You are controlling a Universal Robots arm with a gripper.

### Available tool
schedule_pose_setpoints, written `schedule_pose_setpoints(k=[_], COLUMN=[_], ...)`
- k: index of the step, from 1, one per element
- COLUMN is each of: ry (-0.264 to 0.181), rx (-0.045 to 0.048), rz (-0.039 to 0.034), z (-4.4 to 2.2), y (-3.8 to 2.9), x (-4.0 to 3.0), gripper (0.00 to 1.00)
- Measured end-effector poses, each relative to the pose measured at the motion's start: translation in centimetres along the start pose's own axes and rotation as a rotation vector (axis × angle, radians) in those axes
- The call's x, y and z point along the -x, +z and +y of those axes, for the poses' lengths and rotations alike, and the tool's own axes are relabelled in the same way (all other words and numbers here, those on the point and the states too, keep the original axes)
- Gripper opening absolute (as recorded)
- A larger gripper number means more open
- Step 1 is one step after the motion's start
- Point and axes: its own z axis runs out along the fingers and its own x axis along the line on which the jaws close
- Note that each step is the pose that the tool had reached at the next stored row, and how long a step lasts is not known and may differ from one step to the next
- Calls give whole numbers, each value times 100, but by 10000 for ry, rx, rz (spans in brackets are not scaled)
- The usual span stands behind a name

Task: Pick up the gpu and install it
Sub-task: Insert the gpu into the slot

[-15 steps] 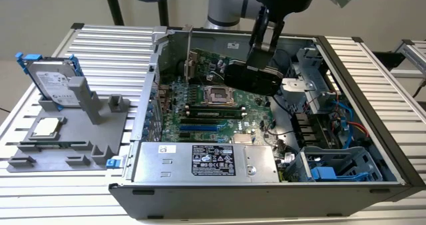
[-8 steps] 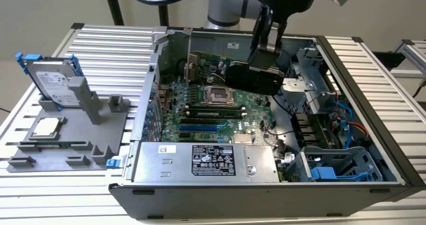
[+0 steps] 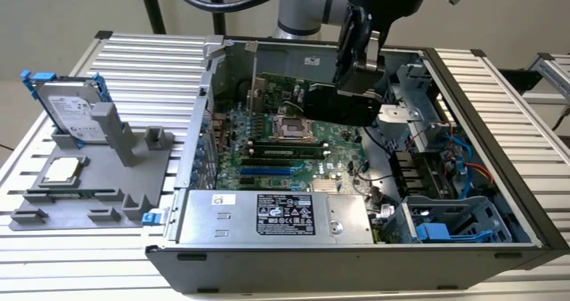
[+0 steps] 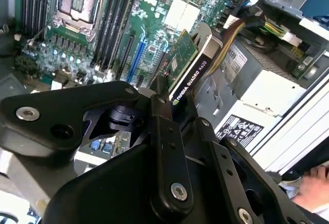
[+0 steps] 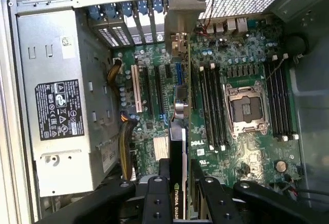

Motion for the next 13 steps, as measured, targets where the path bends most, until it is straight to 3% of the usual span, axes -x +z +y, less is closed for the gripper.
schedule_pose_setpoints(k=[4, 13], ry=[-312, -375], rx=[4, 5], rz=[24, 30], z=[-9, -10], y=[-1, 0], x=[1, 1], gripper=[0, 0])
